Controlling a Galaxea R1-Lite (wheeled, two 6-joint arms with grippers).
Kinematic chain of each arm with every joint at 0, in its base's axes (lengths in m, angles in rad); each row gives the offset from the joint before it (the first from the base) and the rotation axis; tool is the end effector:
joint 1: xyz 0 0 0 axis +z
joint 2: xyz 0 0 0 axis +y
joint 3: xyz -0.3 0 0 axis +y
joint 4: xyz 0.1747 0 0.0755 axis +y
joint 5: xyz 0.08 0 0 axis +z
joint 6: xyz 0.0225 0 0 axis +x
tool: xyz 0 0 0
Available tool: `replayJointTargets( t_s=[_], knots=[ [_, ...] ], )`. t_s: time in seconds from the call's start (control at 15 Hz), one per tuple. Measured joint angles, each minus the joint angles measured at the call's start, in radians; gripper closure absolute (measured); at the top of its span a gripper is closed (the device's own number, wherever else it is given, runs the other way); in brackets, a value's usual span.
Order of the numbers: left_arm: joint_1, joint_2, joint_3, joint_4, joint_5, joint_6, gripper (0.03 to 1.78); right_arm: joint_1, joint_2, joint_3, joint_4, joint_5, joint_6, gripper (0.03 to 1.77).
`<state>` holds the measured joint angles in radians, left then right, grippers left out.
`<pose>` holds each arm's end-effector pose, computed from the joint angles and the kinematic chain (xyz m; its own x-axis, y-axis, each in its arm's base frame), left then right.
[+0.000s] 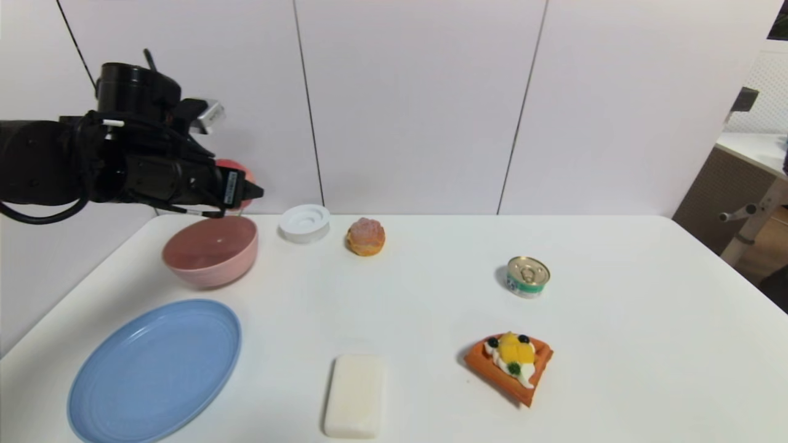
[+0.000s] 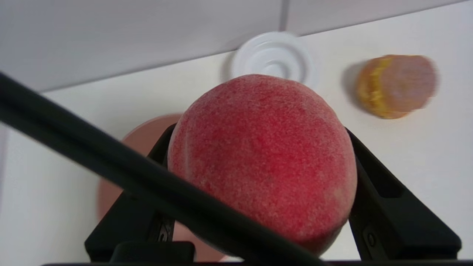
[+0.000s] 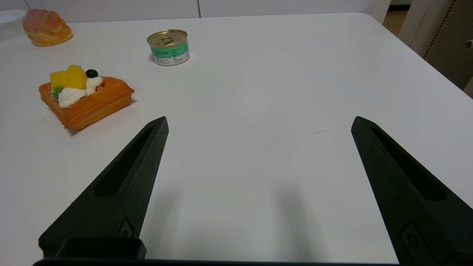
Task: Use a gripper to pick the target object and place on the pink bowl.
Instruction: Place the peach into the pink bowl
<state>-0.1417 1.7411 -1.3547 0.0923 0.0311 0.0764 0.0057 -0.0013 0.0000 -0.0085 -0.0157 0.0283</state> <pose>0.3289 -0.0462 0.2525 0.8827 -0.0945 -0.4604 0.1483 0.9855 0.0820 -0.0229 -0.0005 0.0763 0.9999 -0.0100 0.0098 0.0097 0.9995 0.0284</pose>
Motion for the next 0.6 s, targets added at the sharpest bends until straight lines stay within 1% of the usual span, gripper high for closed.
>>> replayJointTargets(
  t_s=[0.13, 0.2, 0.47, 0.6],
  knots=[
    [0.085, -0.021, 0.065, 0.003, 0.000, -0.002, 0.57, 0.000, 0.000, 0.000, 0.000, 0.000, 0.001, 0.09],
    [0.110, -0.023, 0.087, 0.003, 0.000, -0.003, 0.57, 0.000, 0.000, 0.000, 0.000, 0.000, 0.001, 0.09],
    [0.140, 0.006, 0.111, -0.003, -0.003, -0.003, 0.57, 0.000, 0.000, 0.000, 0.000, 0.000, 0.001, 0.09],
    [0.142, 0.031, 0.109, -0.031, -0.004, -0.003, 0.57, 0.000, 0.000, 0.000, 0.000, 0.000, 0.000, 0.09]
  ],
)
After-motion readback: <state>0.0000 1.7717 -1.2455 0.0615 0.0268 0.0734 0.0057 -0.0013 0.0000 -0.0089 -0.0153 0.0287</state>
